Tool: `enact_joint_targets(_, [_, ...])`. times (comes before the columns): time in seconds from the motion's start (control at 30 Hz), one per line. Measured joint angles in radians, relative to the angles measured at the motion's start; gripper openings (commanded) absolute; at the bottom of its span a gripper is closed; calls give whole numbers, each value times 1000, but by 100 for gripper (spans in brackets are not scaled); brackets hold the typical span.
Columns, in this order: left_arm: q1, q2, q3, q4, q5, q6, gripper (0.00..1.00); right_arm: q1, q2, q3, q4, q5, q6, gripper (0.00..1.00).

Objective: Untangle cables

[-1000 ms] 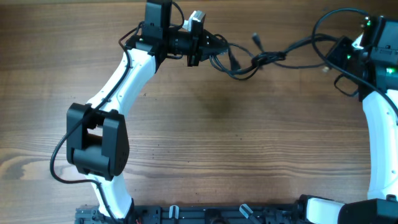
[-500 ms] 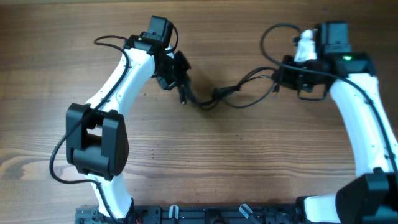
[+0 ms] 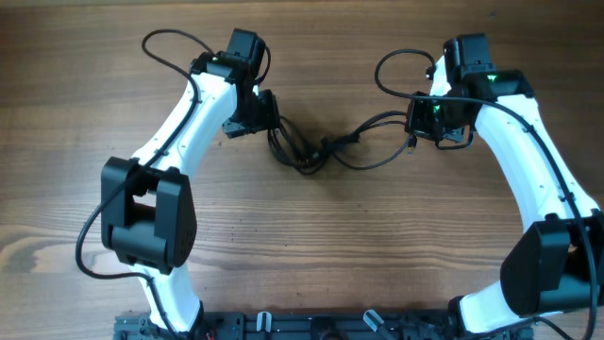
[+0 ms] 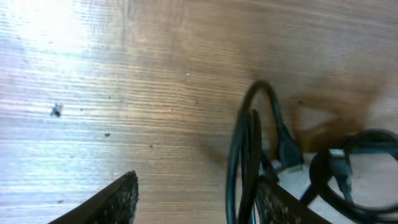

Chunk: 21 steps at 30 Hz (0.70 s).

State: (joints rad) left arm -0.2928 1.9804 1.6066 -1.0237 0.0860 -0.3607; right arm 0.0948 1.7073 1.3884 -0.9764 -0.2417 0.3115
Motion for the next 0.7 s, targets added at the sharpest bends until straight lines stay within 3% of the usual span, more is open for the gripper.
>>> enact_joint_targets(0.2, [-40,-39,132,28,50,148,64,0,0,0,3,-43,-30,5])
enact_joint_targets(0.43, [-265,-57,150,78,107,333,58,0,0,0,-4,-50,-49,5])
enact_joint_targets(0.7, [-291,71,150,78,114,409,61,0,0,0,-7,-50,-52,5])
